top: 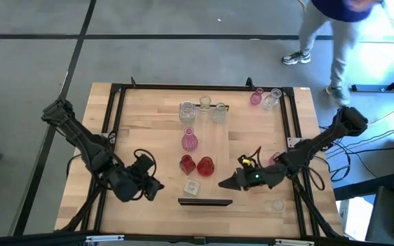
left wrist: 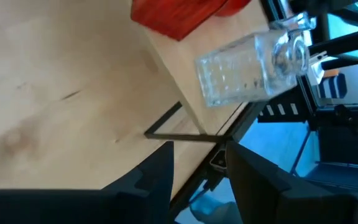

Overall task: Sort vases onto shelf
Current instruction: Put the transparent vase on the shelf

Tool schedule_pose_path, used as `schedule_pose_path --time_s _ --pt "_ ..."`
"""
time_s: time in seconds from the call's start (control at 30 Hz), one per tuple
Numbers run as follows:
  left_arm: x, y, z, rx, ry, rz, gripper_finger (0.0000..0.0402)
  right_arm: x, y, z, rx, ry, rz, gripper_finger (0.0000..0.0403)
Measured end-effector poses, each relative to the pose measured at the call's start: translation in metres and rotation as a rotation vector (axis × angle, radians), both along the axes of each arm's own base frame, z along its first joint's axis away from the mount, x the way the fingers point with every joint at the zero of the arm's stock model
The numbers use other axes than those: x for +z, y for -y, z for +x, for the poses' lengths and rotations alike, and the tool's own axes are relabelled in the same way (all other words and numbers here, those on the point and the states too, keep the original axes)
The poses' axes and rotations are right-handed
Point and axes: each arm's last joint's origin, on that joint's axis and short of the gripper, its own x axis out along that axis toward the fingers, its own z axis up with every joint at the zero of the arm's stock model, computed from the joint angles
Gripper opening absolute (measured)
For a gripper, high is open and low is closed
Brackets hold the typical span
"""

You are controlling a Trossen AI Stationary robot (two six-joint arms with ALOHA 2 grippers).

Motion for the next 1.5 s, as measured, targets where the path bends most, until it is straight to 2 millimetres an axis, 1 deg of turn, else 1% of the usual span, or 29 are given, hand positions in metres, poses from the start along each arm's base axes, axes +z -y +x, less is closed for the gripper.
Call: schedule_pose_path --time_s 0.17,0.23,0.37,0.47,0.6,0.77,1.13,1.5 --pt "-0.004 -0.005 0.007 -0.02 0.016 0.003 0.0139 -0.01 -0.005 0.013 -0.065 0.008 0.017 0.0075" --pt "-0.009 -0.005 0.01 -0.041 0.014 -0.015 0.0139 -0.013 -0.007 0.021 -0.089 -0.002 0.019 0.0069" --pt "-0.019 -0.002 0.011 -0.064 0.042 -0.043 0.0139 -0.011 -0.016 0.037 -0.074 -0.002 0.014 0.0045" --pt "-0.022 0.001 0.011 -0.075 0.053 -0.053 0.0139 -0.007 -0.021 0.044 -0.059 0.008 0.006 0.0025" --pt "-0.024 0.0 0.011 -0.071 0.048 -0.048 0.0139 -0.009 -0.02 0.05 -0.055 -0.003 0.002 0.0004" --pt "-0.024 -0.004 0.014 -0.057 0.054 -0.042 0.0139 -0.009 -0.016 0.059 -0.065 -0.003 0.006 0.0004" --pt "-0.019 -0.013 0.025 -0.039 0.126 -0.014 0.0139 -0.01 -0.006 0.065 -0.081 -0.016 -0.004 0.0005" --pt "-0.019 -0.014 0.026 -0.055 0.123 0.002 0.0139 -0.01 -0.005 0.066 -0.033 -0.019 -0.008 0.0005"
